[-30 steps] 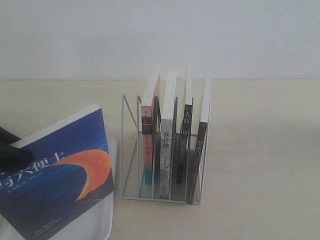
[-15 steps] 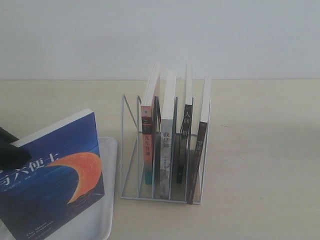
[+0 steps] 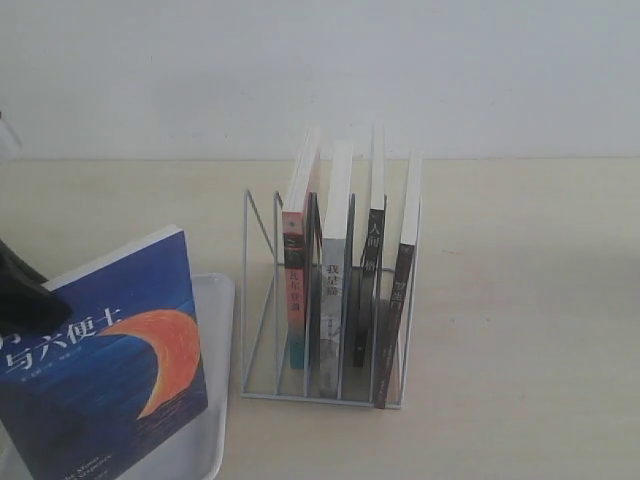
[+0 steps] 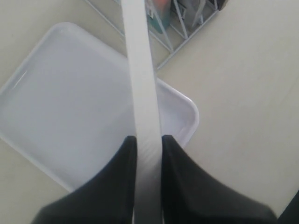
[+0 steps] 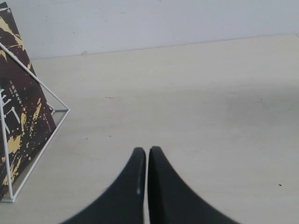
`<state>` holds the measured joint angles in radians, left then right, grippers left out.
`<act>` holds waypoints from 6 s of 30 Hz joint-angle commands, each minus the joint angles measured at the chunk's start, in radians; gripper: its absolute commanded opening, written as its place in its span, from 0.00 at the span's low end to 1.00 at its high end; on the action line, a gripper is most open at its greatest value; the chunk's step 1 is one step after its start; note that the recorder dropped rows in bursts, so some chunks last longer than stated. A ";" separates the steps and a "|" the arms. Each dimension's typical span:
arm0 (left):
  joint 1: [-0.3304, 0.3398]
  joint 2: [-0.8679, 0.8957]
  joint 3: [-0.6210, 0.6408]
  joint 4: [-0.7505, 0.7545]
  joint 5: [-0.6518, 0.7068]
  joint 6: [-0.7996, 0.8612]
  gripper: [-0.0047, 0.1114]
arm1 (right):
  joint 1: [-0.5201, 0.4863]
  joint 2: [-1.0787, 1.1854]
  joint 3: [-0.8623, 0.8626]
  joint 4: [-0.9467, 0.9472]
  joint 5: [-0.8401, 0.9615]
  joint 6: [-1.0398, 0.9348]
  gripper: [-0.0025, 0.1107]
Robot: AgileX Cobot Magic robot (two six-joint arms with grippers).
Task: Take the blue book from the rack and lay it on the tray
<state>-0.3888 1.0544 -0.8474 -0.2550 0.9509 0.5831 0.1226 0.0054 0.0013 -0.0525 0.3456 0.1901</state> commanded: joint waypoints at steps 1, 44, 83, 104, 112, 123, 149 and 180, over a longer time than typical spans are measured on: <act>0.039 0.048 -0.014 -0.032 -0.008 0.035 0.08 | -0.001 -0.005 -0.001 -0.005 -0.012 -0.006 0.03; 0.041 0.198 -0.014 0.028 -0.227 0.049 0.50 | -0.001 -0.005 -0.001 -0.005 -0.012 -0.006 0.03; 0.041 0.196 -0.014 0.055 -0.325 0.080 0.23 | -0.001 -0.005 -0.001 -0.005 -0.012 -0.006 0.03; 0.041 0.031 -0.014 0.133 -0.358 -0.457 0.08 | -0.001 -0.005 -0.001 -0.005 -0.012 -0.006 0.03; 0.041 0.032 -0.014 0.133 -0.360 -0.457 0.08 | -0.001 -0.005 -0.001 -0.005 -0.012 -0.006 0.03; 0.041 -0.079 -0.001 0.140 -0.359 -0.457 0.08 | -0.001 -0.005 -0.001 -0.005 -0.012 -0.006 0.03; 0.061 -0.874 0.007 0.159 -0.212 -0.533 0.08 | -0.001 -0.005 -0.001 -0.005 -0.012 -0.006 0.03; 0.293 -1.054 0.838 0.109 -0.980 -0.725 0.08 | -0.001 -0.005 -0.001 -0.005 -0.012 -0.006 0.03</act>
<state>-0.1353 0.0019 -0.0338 -0.1206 -0.0148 -0.1106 0.1226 0.0054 0.0013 -0.0525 0.3456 0.1901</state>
